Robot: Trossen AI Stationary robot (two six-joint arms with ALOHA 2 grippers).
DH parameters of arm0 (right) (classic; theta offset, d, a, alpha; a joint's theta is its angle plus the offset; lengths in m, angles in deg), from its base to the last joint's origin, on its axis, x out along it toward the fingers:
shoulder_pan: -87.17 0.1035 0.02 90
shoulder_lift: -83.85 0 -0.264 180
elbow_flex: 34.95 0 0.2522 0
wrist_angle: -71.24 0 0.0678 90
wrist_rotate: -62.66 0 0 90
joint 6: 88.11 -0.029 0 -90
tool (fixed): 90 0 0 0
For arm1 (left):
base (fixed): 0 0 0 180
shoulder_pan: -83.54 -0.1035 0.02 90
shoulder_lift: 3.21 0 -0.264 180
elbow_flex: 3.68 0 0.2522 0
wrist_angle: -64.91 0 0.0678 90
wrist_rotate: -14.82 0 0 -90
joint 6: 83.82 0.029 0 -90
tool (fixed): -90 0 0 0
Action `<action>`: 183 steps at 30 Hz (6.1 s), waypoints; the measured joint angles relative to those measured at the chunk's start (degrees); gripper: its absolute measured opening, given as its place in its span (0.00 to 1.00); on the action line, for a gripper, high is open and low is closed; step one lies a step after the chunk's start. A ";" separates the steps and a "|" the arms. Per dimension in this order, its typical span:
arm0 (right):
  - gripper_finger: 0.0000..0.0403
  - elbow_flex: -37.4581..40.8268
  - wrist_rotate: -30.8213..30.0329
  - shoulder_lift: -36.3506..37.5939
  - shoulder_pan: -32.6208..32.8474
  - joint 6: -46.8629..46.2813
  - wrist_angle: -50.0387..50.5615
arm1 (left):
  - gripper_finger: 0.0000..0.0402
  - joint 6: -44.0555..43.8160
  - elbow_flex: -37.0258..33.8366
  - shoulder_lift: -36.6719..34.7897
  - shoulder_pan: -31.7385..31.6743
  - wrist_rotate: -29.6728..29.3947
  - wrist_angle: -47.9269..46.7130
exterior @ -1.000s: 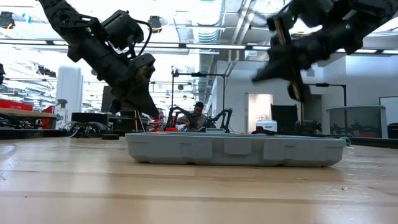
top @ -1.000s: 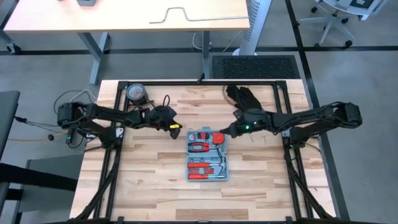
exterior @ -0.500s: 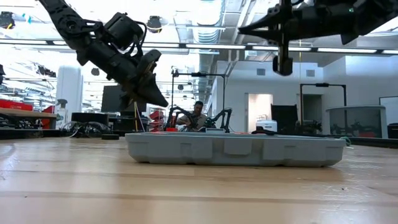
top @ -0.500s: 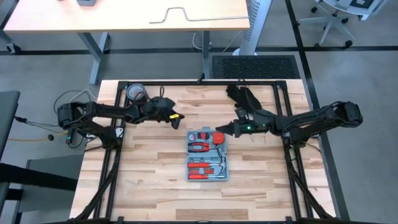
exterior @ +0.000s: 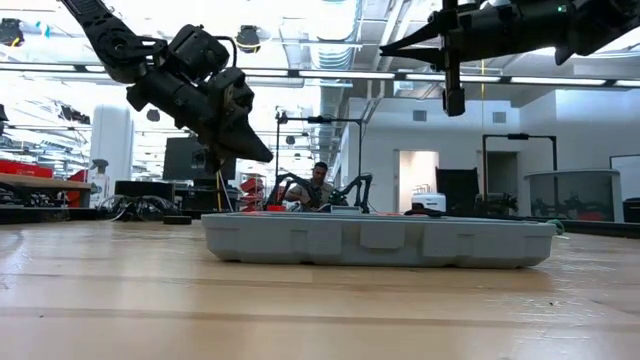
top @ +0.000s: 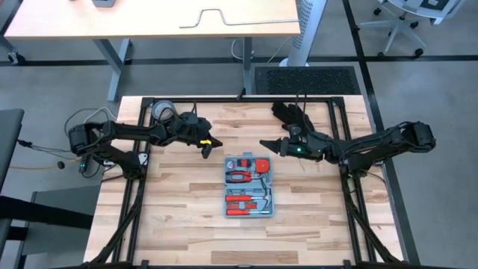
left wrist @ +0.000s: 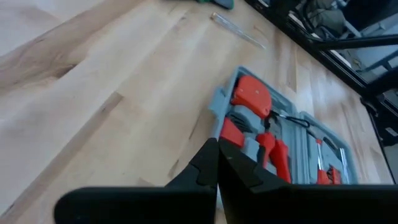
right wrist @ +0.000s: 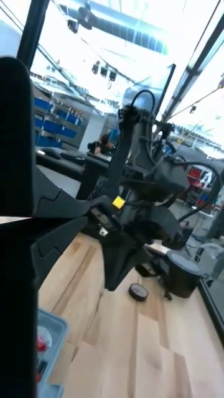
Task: Prefit tool cases
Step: Put the black electrical tape into the gray toolbox
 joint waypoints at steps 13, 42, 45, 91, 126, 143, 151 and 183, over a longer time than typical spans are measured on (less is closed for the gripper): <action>0.00 0.00 2.27 0.00 -0.11 2.13 -15.94 | 0.00 1.99 0.00 0.00 -0.04 0.67 -0.01; 0.00 0.08 2.66 -9.97 -0.15 -7.69 -9.00 | 0.00 2.43 0.03 0.01 -0.02 1.14 -0.59; 0.00 -0.05 4.11 -9.94 -0.02 -4.22 -15.71 | 0.00 2.33 0.02 0.02 -0.02 1.16 -0.45; 0.00 -0.10 6.77 -10.30 -0.54 -5.49 -12.25 | 0.00 3.48 0.02 0.02 -0.02 0.98 -1.32; 0.00 -4.59 5.49 -39.52 3.49 -9.68 -50.25 | 0.00 4.20 -0.02 0.00 -0.63 10.07 -4.70; 0.00 -4.76 4.22 -35.23 3.45 -6.67 -45.97 | 0.00 4.64 -0.02 0.02 -0.63 9.92 -4.25; 0.00 -4.66 3.79 -34.46 3.16 -6.83 -40.87 | 0.00 4.72 -0.02 0.02 -0.63 9.92 -4.19; 0.00 -2.84 27.79 -43.00 -3.66 -13.43 -40.43 | 0.00 4.44 1.64 -15.56 2.58 -0.73 -18.08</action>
